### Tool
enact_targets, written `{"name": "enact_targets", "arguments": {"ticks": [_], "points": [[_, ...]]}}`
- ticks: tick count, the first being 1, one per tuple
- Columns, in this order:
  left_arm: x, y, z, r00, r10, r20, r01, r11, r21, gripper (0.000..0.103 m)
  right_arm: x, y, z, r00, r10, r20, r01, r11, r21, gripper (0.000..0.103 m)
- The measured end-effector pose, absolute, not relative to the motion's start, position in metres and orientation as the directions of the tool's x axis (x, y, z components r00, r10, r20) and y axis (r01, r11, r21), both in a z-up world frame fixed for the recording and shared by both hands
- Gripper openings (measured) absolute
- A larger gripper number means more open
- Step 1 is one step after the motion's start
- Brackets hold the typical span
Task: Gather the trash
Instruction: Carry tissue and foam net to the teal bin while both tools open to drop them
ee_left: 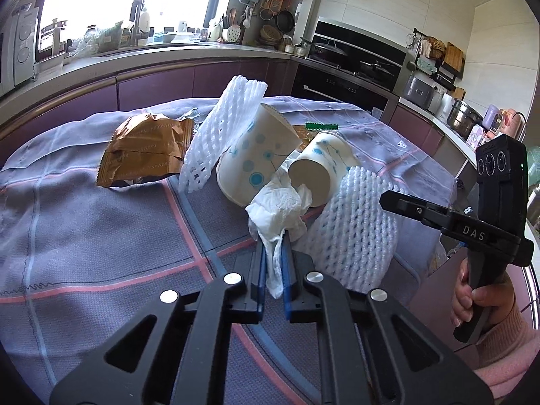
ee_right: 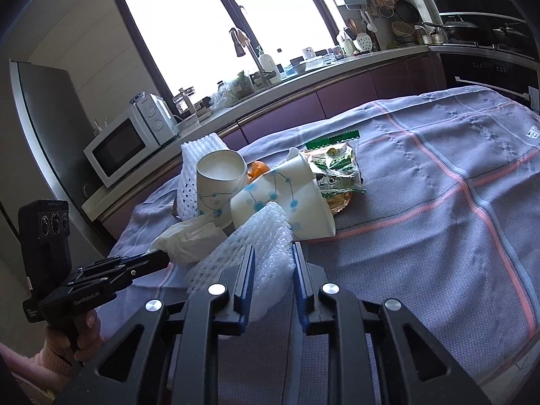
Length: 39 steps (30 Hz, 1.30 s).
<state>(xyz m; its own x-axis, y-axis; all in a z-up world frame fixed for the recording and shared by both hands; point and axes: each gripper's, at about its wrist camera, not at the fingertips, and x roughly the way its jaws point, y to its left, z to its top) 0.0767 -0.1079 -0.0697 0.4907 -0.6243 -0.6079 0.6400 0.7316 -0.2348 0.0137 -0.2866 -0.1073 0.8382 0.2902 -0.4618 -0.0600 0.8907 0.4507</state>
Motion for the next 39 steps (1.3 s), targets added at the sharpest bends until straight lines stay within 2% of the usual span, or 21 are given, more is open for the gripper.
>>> {"name": "enact_targets", "arguments": {"ticks": [2, 9, 18, 30, 39], "points": [[0.069, -0.095, -0.065, 0.495, -0.631, -0.597, 0.645, 0.728, -0.234, 0.008, 0.011, -0.282, -0.1, 0.838, 0.317, -0.444, -0.096, 0.886, 0.453, 0.014], [0.048, -0.033, -0.04, 0.56, -0.636, -0.532, 0.613, 0.749, -0.251, 0.008, 0.01, -0.254, -0.067, 0.826, 0.416, -0.38, -0.23, 0.864, 0.448, 0.012], [0.032, 0.068, -0.01, 0.722, -0.486, -0.493, 0.429, 0.873, -0.231, 0.008, 0.047, -0.182, -0.026, 0.747, 0.59, -0.307, -0.44, 0.784, 0.438, 0.012], [0.035, 0.232, -0.012, 0.84, -0.125, -0.528, 0.026, 0.981, -0.192, 0.008, 0.135, -0.009, -0.002, 0.513, 0.789, -0.337, -0.671, 0.614, 0.416, 0.012], [0.079, 0.297, -0.058, 0.782, -0.022, -0.623, -0.113, 0.978, -0.177, 0.008, 0.194, 0.09, -0.019, 0.42, 0.788, -0.45, -0.676, 0.602, 0.425, 0.012]]}}
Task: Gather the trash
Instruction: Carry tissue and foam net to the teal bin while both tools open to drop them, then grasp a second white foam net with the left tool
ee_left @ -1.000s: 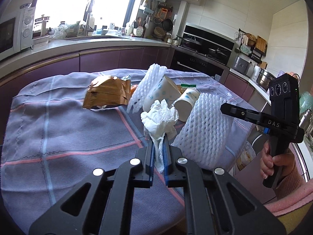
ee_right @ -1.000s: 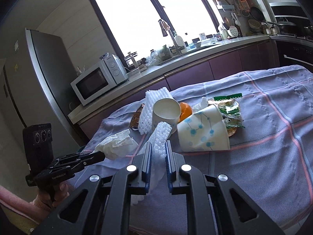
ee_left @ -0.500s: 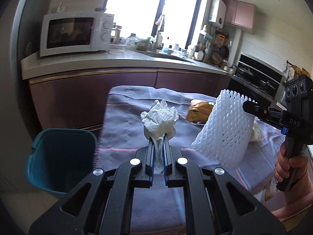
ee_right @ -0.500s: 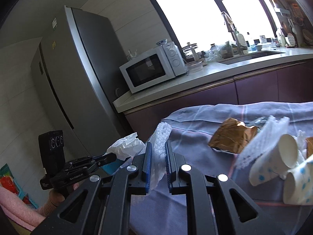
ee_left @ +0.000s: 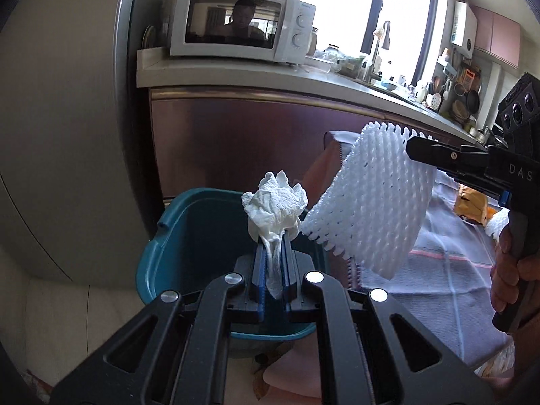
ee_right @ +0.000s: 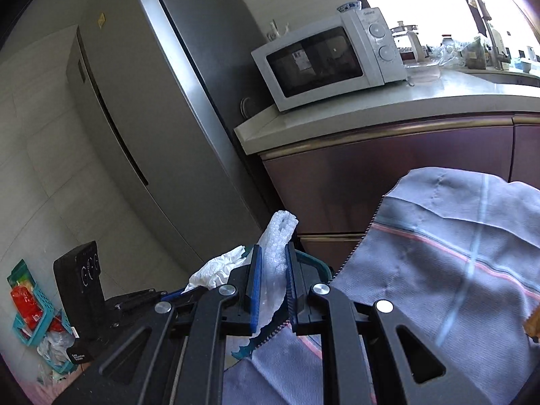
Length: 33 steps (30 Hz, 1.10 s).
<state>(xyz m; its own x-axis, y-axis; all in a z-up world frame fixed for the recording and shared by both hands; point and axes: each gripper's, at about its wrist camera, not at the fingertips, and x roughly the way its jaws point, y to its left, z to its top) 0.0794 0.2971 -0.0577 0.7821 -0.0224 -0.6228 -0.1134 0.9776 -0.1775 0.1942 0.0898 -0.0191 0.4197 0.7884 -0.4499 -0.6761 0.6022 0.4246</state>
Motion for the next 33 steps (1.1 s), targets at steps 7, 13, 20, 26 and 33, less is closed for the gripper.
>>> {"name": "enact_targets", "arguments": {"ticks": [7, 13, 20, 26, 33], "points": [[0.11, 0.318, -0.092, 0.728, -0.004, -0.685, -0.158, 0.972, -0.174, 0.009, 0.221, 0.132, -0.054, 0.363, 0.738, -0.57, -0.64, 0.641, 0.423, 0.012], [0.129, 0.327, -0.114, 0.697, 0.024, -0.716, -0.192, 0.969, -0.155, 0.021, 0.232, 0.152, -0.079, 0.31, 0.707, -0.635, -0.61, 0.661, 0.437, 0.031], [0.128, 0.32, -0.133, 0.673, 0.033, -0.739, -0.205, 0.968, -0.144, 0.034, 0.226, 0.14, -0.089, 0.337, 0.706, -0.623, -0.6, 0.671, 0.436, 0.044], [0.112, 0.302, -0.119, 0.713, 0.022, -0.701, -0.176, 0.973, -0.148, 0.036, 0.212, 0.108, -0.086, 0.38, 0.713, -0.589, -0.616, 0.67, 0.414, 0.046], [0.095, 0.253, -0.076, 0.802, -0.078, -0.593, -0.018, 0.988, -0.154, 0.046, 0.163, 0.041, -0.053, 0.48, 0.71, -0.516, -0.649, 0.683, 0.335, 0.054]]}}
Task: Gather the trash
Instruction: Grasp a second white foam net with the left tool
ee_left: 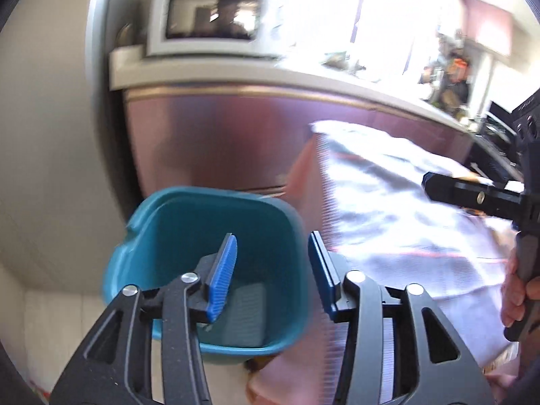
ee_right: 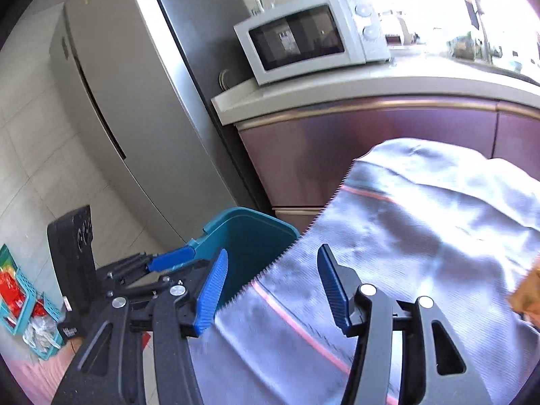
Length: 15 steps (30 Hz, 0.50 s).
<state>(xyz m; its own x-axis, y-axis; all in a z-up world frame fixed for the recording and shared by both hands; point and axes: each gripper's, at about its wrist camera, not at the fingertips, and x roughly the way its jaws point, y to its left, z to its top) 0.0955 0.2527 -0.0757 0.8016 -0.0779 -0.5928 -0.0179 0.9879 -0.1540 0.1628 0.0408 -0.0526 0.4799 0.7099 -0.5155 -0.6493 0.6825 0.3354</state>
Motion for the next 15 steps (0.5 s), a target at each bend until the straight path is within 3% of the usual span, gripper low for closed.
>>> {"name": "enact_targets", "arguments": {"ticks": [7, 15], "points": [[0.093, 0.169, -0.046, 0.803, -0.291, -0.521, 0.242, 0.957, -0.162, 0.052, 0.122, -0.059, -0.039, 0.628, 0.619, -0.472, -0.539, 0.783, 0.309, 0.054], [0.095, 0.054, -0.045, 0.712, -0.48, -0.513, 0.46, 0.871, -0.176, 0.053, 0.081, -0.187, -0.053, 0.769, 0.43, -0.474, -0.295, 0.896, 0.333, 0.054]]}}
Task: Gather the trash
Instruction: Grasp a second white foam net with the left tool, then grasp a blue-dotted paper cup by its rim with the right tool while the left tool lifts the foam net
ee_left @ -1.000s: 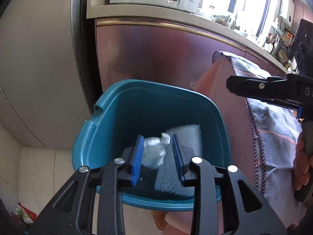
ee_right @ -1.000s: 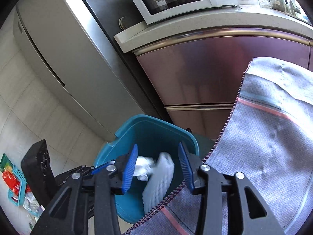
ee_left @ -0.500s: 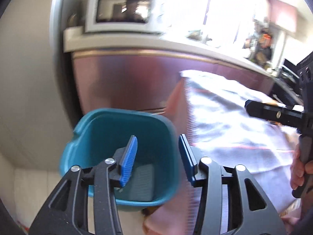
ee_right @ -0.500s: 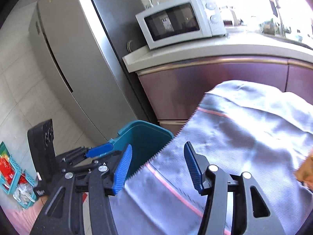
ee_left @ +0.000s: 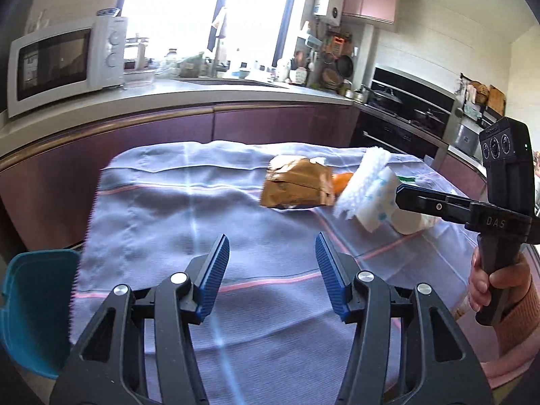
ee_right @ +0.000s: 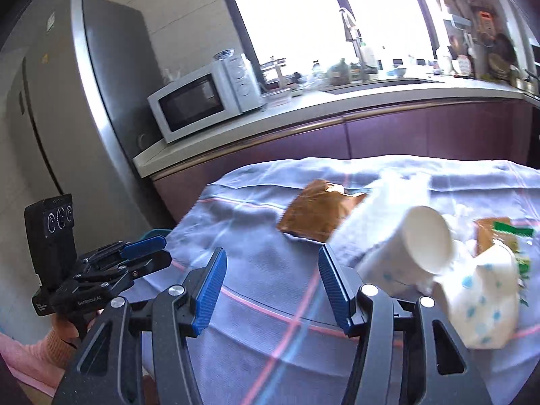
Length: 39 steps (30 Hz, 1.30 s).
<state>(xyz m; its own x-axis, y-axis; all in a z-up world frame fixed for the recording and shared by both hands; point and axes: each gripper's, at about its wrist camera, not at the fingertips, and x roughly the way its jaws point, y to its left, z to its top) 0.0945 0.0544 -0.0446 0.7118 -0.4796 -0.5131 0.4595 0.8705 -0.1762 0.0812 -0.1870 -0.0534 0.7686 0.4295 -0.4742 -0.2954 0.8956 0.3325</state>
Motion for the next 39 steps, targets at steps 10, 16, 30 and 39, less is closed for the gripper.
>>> {"name": "enact_targets", "arguments": {"ticks": [10, 16, 30, 39], "points": [[0.117, -0.048, -0.059, 0.638, -0.531, -0.557, 0.571, 0.812, -0.12, 0.053, 0.063, -0.28, -0.07, 0.839, 0.279, -0.468, -0.092, 0.919, 0.382, 0.054], [0.14, -0.074, -0.057, 0.641, -0.51, -0.574, 0.568, 0.818, -0.094, 0.051, 0.071, -0.31, -0.083, 0.845, 0.242, -0.477, -0.039, 0.918, 0.396, 0.054], [0.17, -0.108, -0.064, 0.612, -0.485, -0.624, 0.578, 0.814, -0.066, 0.03, 0.086, -0.317, -0.107, 0.782, 0.395, -0.482, -0.107, 0.847, 0.52, 0.046], [0.166, -0.106, -0.063, 0.609, -0.504, -0.612, 0.582, 0.809, -0.087, 0.011, 0.075, -0.309, -0.107, 0.77, 0.444, -0.458, -0.154, 0.826, 0.542, 0.012]]}}
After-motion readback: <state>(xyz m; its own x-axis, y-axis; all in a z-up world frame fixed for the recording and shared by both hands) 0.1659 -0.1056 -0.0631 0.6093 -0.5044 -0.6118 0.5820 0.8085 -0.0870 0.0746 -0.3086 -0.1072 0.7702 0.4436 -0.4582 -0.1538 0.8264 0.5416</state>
